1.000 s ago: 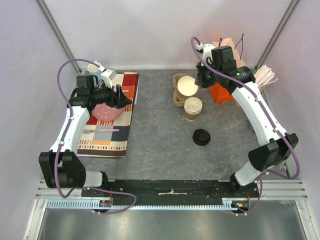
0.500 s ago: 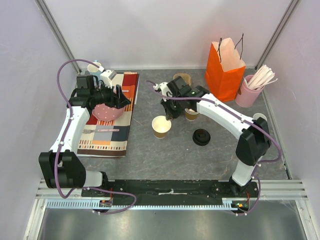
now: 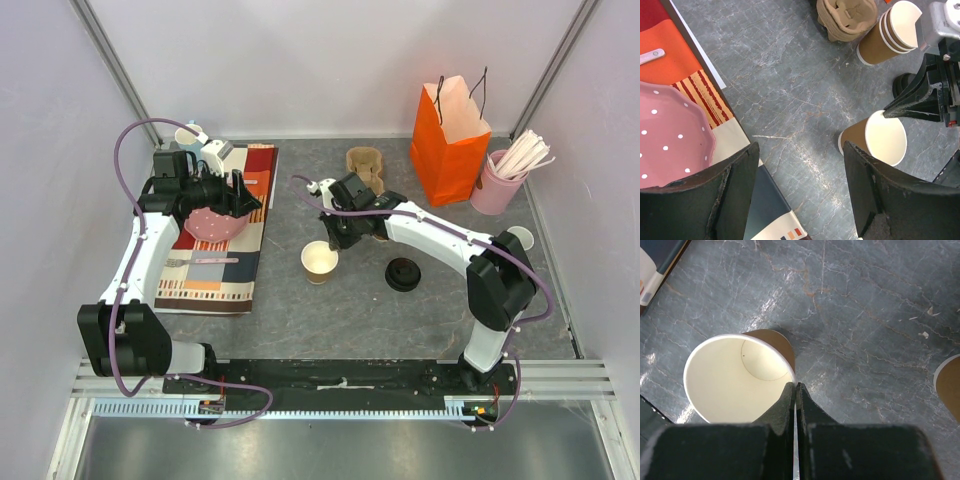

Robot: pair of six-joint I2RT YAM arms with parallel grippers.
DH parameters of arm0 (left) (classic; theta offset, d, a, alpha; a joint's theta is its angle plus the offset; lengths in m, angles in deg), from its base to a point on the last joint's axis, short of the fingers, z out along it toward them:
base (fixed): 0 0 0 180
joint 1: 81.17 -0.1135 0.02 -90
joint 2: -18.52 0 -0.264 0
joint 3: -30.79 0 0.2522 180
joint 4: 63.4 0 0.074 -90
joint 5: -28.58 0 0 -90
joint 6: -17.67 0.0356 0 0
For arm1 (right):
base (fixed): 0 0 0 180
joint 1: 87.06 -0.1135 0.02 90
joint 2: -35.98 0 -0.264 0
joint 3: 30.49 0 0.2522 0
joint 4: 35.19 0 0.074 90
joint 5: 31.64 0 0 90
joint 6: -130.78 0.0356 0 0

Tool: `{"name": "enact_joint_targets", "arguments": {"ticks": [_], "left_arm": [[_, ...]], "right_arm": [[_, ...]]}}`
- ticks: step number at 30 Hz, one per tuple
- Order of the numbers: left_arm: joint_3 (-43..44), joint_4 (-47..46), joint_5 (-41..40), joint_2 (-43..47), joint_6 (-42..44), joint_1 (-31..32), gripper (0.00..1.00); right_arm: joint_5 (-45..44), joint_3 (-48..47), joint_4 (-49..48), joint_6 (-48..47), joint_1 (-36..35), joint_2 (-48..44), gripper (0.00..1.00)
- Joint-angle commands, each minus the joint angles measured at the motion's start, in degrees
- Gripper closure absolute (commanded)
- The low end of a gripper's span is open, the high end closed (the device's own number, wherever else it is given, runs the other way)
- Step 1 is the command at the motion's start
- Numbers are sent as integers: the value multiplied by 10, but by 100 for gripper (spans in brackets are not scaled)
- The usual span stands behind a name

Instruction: Pack the takeout coffee

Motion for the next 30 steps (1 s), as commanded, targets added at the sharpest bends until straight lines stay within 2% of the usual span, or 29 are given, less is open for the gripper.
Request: {"name": "enact_joint_targets", "arguments": {"ticks": [1,8,14,17,20,21,23,30], "left_arm": [[6,3,1,18,19,2,25],[7,3,6,18,20,2,25],[6,3,6,19,22,2,25],[6,3,7,19,23,2,25],[5,3,8,20,22,2,25],[5,2,9,20,22,2,25],[5,3,9,20,22,3,25],[4,3,10,24,22,3,25]], "right_arm": [[-22,-1,-38,17,-2,-1,100],[-63,-32,-4,4,-22,15,96],[-113,-80,52,-1,-39,58,98],[-112,-87,54,-2,-42,59,92],[-111,-92,56,-4,-42,53,71],[-111,-93,55,-5,-43,50,57],[-109,-100,58,-7,-43,43,44],[-94,-129,64,-17,-40,-38,33]]}}
